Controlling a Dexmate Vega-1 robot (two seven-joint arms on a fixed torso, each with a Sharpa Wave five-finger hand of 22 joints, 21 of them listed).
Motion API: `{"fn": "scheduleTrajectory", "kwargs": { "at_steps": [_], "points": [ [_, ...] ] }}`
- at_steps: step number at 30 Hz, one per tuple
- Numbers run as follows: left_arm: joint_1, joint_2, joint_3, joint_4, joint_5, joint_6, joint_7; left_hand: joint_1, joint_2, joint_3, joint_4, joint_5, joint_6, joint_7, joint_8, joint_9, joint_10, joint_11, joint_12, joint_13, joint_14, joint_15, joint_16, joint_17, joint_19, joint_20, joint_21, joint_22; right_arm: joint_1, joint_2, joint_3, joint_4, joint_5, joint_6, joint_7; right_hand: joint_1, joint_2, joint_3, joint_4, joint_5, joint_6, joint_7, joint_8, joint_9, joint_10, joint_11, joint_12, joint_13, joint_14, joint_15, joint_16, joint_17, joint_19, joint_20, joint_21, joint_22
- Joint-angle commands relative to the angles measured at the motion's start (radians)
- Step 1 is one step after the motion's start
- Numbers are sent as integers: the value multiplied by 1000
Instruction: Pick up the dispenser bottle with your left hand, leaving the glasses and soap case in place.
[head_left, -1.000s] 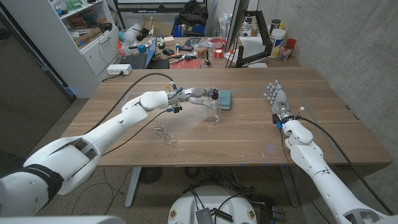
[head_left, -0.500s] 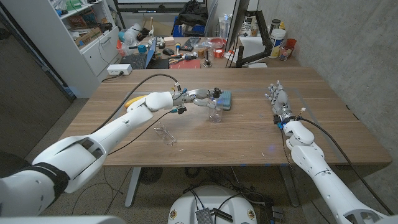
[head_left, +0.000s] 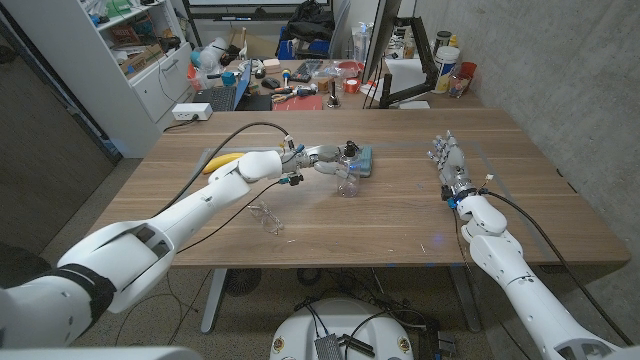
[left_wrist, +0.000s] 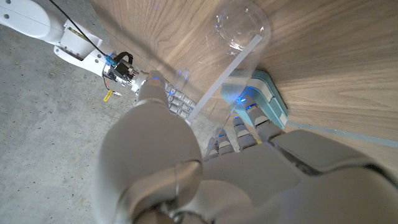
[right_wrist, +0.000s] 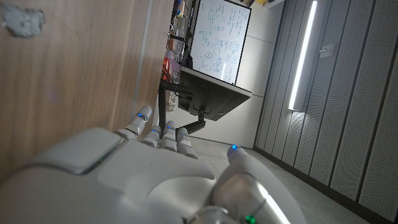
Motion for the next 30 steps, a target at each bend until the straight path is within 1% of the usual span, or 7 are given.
{"fn": "scheduleTrajectory", "kwargs": {
  "at_steps": [1, 6, 12, 17, 19, 24, 30],
  "points": [
    [21, 7, -9, -39, 13, 21, 35, 27, 11, -9, 1, -10, -29, 7, 2, 1, 159, -73, 16, 2, 66, -45, 4, 2, 26, -11, -9, 2, -3, -2, 2, -2, 2, 3, 2, 6, 30, -4, 2, 9, 6, 7, 10, 3, 7, 4, 6, 6, 6, -3, 3, 3, 1, -77, -1, 1],
    [27, 7, -10, -49, 9, 28, 40, 63, 15, -19, 1, -18, 82, 60, 17, 3, 287, -36, 20, 4, 209, -109, 21, 2, 128, -45, 2, 2, -5, -2, 3, -2, 3, 5, 4, 7, 31, -4, 2, 9, 6, 6, 9, 3, 9, 4, 6, 6, 5, -3, 3, 3, 2, -78, -3, 2],
    [31, 5, -12, -55, 0, 36, 39, 103, 21, -32, 3, -22, 213, 69, 31, 4, 422, -19, 19, 7, 368, -137, 38, 6, 307, -59, 43, 2, -6, -3, 5, -2, 5, 6, 7, 7, 31, -5, 2, 9, 6, 6, 9, 3, 8, 4, 5, 6, 5, -3, 3, 3, 3, -78, -6, 2],
    [40, 7, -16, -70, 2, 44, 57, 120, 25, -46, 9, -21, 373, 45, 62, 6, 524, -40, 25, 10, 471, -155, 47, 9, 400, -67, 63, 3, -9, -5, 6, -4, 6, 8, 8, 7, 31, -6, 2, 9, 6, 7, 9, 3, 8, 3, 5, 6, 6, -2, 3, 3, 4, -77, -8, 2],
    [46, 7, -21, -75, 2, 42, 70, 126, 30, -51, 13, -20, 450, 16, 76, 8, 567, -57, 29, 10, 511, -167, 49, 10, 427, -72, 67, 3, -10, -5, 7, -4, 7, 10, 9, 7, 31, -6, 2, 9, 6, 6, 9, 3, 8, 4, 5, 6, 6, -3, 3, 3, 5, -78, -10, 2],
    [50, 11, -22, -88, 6, 46, 80, 135, 38, -54, 15, -18, 532, -33, 93, 9, 615, -67, 31, 10, 544, -175, 48, 10, 444, -75, 68, 4, -15, -3, 9, -9, 8, 13, 7, 7, 32, -7, 2, 9, 6, 7, 8, 3, 8, 3, 5, 6, 6, -3, 3, 3, 6, -78, -12, 2],
    [58, 20, -25, -111, 8, 54, 89, 138, 40, -56, 16, -18, 563, -43, 100, 9, 625, -70, 27, 9, 551, -178, 45, 10, 447, -76, 68, 4, -18, -4, 9, -12, 8, 15, 8, 8, 32, -7, 2, 9, 6, 7, 8, 3, 8, 4, 5, 6, 6, -3, 2, 3, 7, -78, -15, 2]
  ]
}}
